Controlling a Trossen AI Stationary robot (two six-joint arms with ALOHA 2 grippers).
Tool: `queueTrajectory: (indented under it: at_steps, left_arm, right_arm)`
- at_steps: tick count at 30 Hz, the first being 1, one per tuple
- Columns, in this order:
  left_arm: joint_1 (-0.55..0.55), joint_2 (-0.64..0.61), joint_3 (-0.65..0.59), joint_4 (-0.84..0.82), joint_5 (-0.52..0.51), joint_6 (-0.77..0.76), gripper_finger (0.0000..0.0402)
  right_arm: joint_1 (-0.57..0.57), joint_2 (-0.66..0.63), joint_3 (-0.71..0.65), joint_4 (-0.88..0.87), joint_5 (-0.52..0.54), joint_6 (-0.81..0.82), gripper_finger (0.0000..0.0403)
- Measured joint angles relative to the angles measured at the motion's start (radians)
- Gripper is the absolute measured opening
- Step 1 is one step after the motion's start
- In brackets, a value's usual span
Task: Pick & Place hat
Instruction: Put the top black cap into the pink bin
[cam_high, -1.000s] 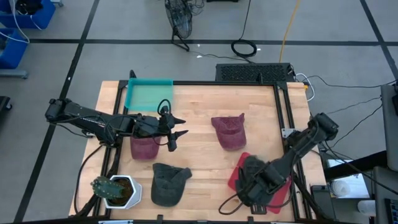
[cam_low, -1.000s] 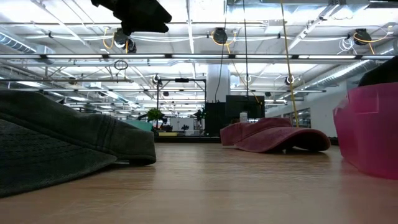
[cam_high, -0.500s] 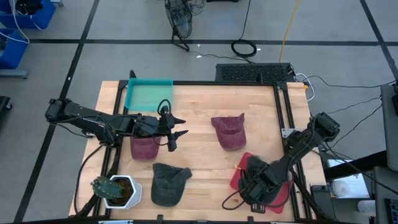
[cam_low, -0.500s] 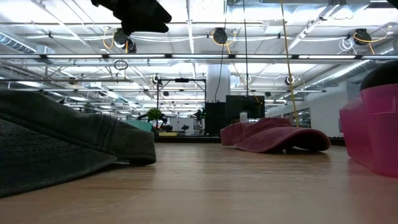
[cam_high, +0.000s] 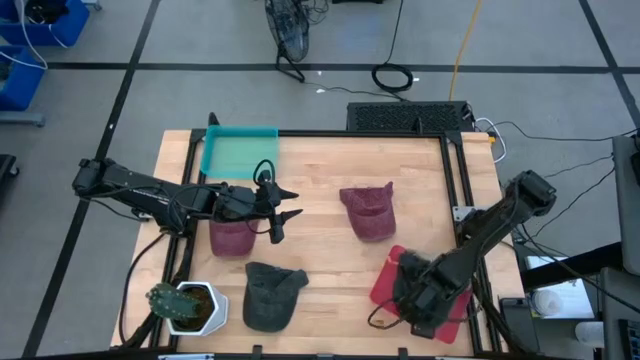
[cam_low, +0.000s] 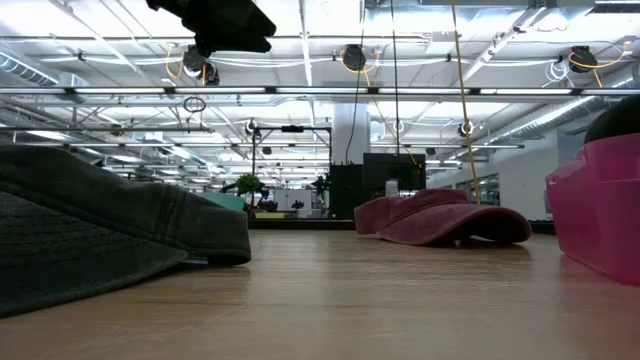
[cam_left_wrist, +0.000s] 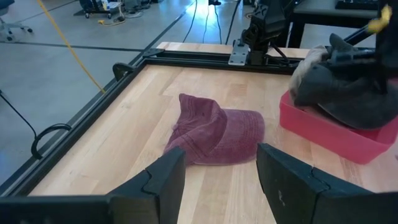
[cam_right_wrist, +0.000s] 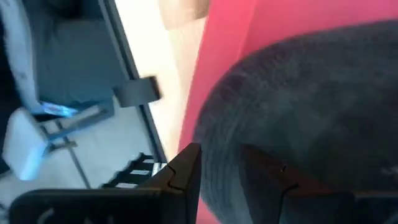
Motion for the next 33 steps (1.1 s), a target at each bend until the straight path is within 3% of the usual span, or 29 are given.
queueTrajectory:
  at_steps: [8, 18, 33]
  left_arm:
    - [0.000, 0.000, 0.000, 0.001, 0.000, -0.002, 0.0200]
    - [0.000, 0.000, 0.000, 0.000, 0.000, -0.002, 0.0200]
    - [0.000, 0.000, 0.000, 0.000, 0.000, -0.006, 0.0200]
  right_arm:
    - [0.013, -0.174, 0.001, -0.007, 0.147, 0.080, 0.0083]
    - [0.082, -0.252, -0.005, -0.374, 0.257, 0.340, 0.0046]
    - [0.165, -0.255, -0.399, 0.166, 0.065, 0.571, 0.0023]
